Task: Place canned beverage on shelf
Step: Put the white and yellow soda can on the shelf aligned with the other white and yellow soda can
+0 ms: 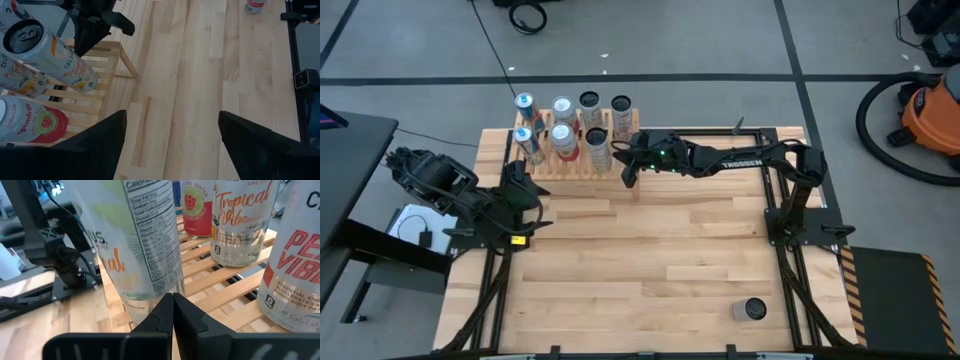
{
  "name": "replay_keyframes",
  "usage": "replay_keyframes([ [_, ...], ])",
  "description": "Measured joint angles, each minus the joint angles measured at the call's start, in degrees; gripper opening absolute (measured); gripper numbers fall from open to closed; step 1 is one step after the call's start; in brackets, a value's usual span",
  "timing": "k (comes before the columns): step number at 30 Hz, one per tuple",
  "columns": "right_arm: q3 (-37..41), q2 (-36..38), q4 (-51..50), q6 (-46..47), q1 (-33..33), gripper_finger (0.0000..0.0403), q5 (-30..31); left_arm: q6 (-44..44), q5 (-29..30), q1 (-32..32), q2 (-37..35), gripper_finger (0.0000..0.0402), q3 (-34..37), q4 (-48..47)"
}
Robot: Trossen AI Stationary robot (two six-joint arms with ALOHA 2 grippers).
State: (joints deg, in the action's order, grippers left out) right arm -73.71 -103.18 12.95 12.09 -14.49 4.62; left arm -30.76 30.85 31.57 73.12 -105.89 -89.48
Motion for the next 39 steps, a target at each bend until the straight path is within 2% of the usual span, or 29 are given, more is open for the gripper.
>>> replay_keyframes([
  [23, -0.1, -3.6, 5.2, 2.9, 0.0, 0.0009, -1.4, 0.0, 0.0, 0.0, 0.0, 0.0316, 0.0, 0.4],
  [28, -0.2, -3.6, 2.4, 3.2, 0.1, 0.0012, -1.7, 0.0, 0.0, 0.0, 0.0, 0.0316, 0.0, 0.5],
  [39, -0.2, -3.6, 3.3, 3.5, 1.3, 0.0011, -1.7, 0.0, 0.0, 0.0, 0.0, 0.0316, 0.0, 0.6],
])
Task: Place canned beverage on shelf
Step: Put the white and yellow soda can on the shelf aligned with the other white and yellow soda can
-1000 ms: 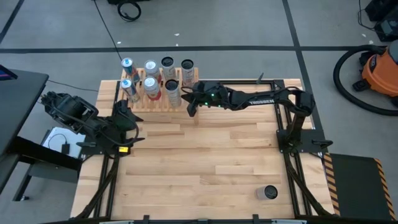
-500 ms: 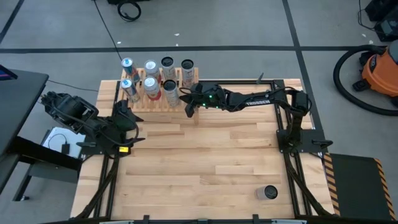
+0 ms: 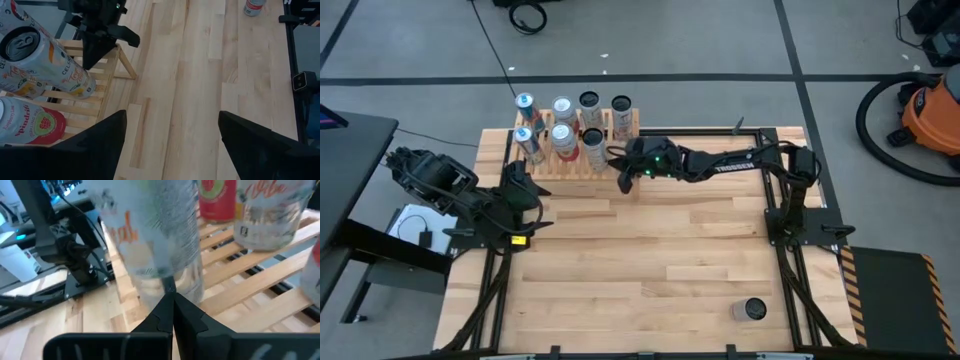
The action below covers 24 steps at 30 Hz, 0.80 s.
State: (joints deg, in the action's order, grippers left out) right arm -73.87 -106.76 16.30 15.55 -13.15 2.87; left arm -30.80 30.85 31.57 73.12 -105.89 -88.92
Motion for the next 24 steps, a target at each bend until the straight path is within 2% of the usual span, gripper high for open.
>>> replay_keyframes([
  [12, 0.0, 0.0, 4.7, 0.0, -0.5, 0.0011, 0.2, 0.0, 0.0, 0.0, 0.0, 0.0316, 0.0, 0.0],
  [18, 0.0, 0.0, 2.8, 1.0, -0.1, 0.0011, -4.7, 0.0, 0.0, 0.0, 0.0, 0.0316, 0.0, 0.0],
  [24, 0.0, 0.0, 0.9, 1.0, 1.5, 0.0011, -4.3, 0.0, 0.0, 0.0, 0.0, 0.0316, 0.0, 0.0],
])
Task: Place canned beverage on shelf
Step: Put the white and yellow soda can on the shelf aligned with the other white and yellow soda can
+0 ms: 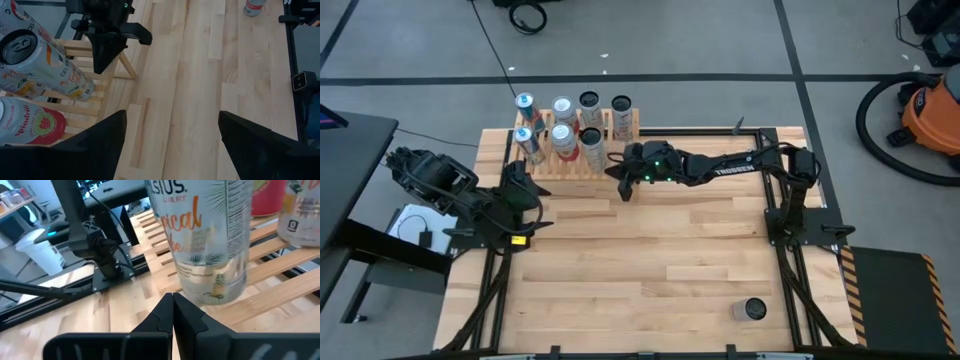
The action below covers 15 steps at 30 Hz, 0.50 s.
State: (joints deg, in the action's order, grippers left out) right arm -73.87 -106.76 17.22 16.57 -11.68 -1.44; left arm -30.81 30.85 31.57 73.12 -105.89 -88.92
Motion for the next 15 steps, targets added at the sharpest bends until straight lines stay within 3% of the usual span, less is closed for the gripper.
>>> replay_keyframes([
  [15, 0.0, 0.0, 7.6, -0.7, -1.9, 0.0011, 0.3, 0.0, 0.4, 0.0, 0.0, 0.0316, 0.0, 0.9],
])
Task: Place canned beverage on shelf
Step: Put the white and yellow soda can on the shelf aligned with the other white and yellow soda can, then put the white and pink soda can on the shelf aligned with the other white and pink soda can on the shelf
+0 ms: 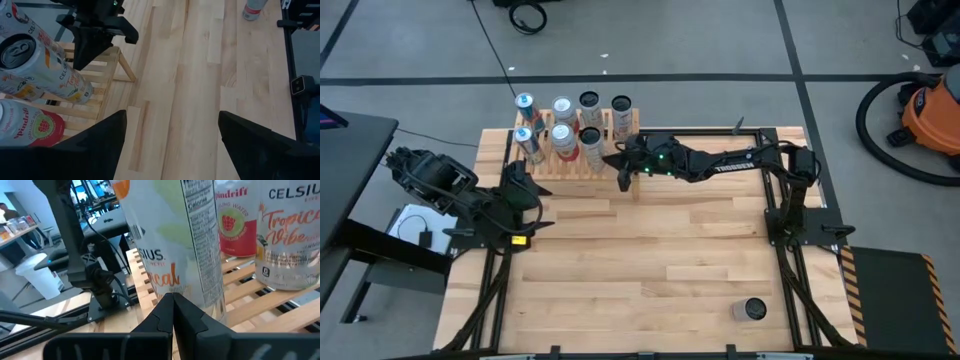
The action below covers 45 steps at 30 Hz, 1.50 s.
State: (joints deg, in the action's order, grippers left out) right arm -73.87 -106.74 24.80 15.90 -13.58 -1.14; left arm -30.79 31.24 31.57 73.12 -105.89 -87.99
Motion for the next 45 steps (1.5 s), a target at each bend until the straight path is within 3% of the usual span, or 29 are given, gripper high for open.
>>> replay_keyframes([
  [10, 0.0, 0.0, -0.3, 0.6, -1.2, 0.0011, -1.2, 0.0, 0.1, 0.0, 0.0, 0.0316, 0.0, 0.2],
  [25, 0.0, 1.3, -2.3, -2.9, 3.6, 0.0011, -3.4, 0.0, 0.1, 0.0, 0.0, 0.0316, 0.5, 0.3],
  [35, 0.0, 13.8, -19.9, -9.0, 6.4, 0.0021, -2.5, -1.5, 3.2, 0.2, 0.0, 0.0316, 3.3, -0.2],
  [40, 0.0, 19.9, -28.1, -13.3, 8.5, 0.005, 1.6, -1.8, 3.5, 0.2, 0.0, 0.0316, 3.3, 0.3],
  [45, 0.0, 24.7, -36.4, -14.0, 11.8, 0.0094, 1.6, -4.5, 3.5, 0.2, 0.0, 0.0316, 3.3, 0.3],
])
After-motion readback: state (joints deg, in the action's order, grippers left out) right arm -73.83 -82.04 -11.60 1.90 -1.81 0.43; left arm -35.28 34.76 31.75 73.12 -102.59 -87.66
